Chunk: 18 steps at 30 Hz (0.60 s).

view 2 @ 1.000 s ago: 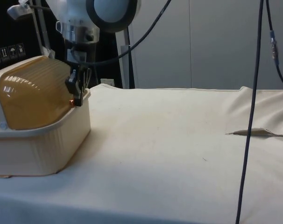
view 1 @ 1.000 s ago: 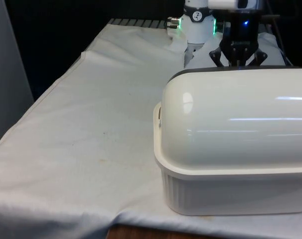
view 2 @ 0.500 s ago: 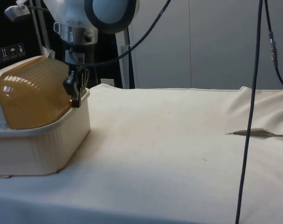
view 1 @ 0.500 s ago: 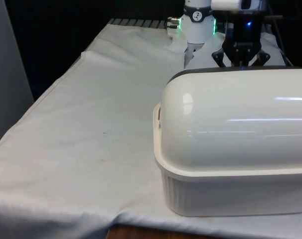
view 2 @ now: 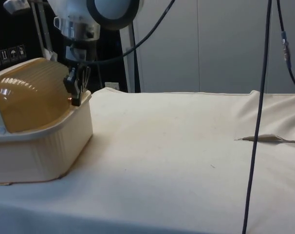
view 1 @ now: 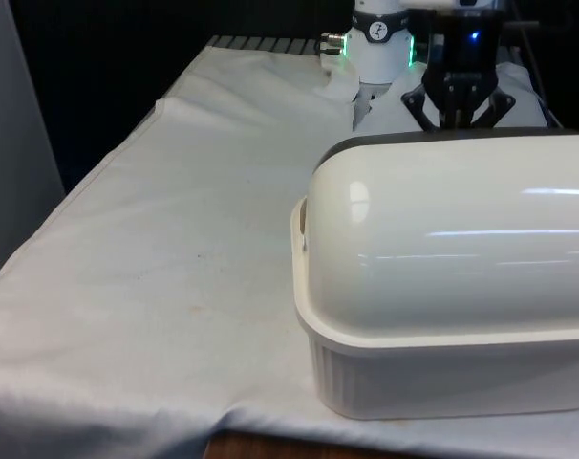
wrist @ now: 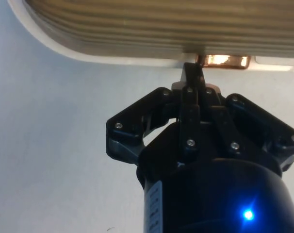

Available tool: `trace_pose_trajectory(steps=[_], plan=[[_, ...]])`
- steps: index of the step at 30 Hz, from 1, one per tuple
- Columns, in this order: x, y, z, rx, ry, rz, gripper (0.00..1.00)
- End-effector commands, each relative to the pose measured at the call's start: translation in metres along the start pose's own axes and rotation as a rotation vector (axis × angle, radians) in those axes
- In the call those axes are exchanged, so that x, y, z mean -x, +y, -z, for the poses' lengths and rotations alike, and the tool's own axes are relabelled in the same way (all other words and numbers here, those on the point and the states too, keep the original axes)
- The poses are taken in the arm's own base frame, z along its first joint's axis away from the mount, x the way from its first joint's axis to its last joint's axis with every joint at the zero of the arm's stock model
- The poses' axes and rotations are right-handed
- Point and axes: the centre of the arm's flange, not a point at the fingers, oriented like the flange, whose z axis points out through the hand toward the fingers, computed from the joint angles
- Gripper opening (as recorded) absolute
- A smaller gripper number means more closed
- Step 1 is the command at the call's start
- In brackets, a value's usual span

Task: Open the lid, then close it.

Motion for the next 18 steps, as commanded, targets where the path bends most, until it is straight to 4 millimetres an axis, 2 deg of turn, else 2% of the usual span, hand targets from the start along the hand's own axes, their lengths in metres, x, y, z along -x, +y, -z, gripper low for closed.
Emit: trace_pose_trajectory(steps=[1,15,18], plan=[[-0.002,0.002,0.006,0.009,0.003,0.006,0.00],[-0.010,0.001,0.026,0.013,0.037,0.022,0.00],[-0.017,0.004,0.031,0.023,0.054,0.026,0.00]])
